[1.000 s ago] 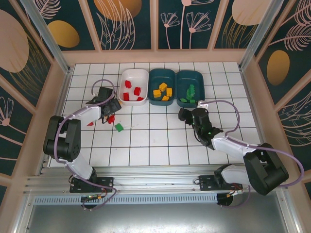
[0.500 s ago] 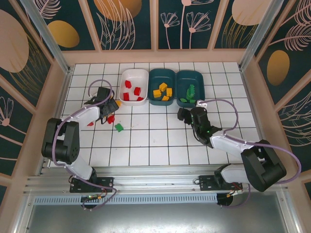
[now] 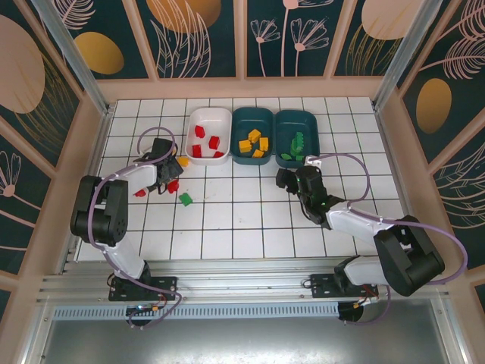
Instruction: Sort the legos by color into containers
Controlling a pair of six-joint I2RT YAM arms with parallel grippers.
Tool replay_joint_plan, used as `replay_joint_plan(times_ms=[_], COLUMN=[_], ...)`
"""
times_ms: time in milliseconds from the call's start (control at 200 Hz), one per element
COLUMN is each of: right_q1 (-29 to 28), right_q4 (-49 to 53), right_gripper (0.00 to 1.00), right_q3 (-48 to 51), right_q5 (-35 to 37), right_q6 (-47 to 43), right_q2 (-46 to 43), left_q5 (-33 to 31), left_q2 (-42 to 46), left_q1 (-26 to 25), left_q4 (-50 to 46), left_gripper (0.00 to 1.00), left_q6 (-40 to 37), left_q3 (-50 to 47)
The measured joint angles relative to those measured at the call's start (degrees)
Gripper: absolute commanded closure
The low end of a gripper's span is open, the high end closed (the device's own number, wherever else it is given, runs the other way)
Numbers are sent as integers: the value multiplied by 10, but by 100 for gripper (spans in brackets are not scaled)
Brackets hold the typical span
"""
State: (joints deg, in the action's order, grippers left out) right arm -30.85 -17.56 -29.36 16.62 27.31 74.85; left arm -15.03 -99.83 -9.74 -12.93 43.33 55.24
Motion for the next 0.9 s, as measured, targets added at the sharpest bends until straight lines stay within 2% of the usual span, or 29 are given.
replay_joint_plan(times_ms=[305, 550, 751, 901], right_q1=[0, 0, 0, 0], right_q4=[2, 2, 2, 2], right_gripper=[8, 9, 9, 9], right_q3=[-4, -5, -5, -5], right_q5=[0, 0, 0, 0], right_q6=[0, 0, 0, 0], right_q2=[4, 4, 4, 4], left_q5=[9, 9, 24, 57], left_q2=[-28, -41, -30, 42], left_q1=[1, 1, 1, -4], left_q4=[36, 43, 38, 22], left_gripper=[19, 49, 50, 52], left_q6=[-13, -21, -22, -22], left_q3=[7, 14, 11, -4])
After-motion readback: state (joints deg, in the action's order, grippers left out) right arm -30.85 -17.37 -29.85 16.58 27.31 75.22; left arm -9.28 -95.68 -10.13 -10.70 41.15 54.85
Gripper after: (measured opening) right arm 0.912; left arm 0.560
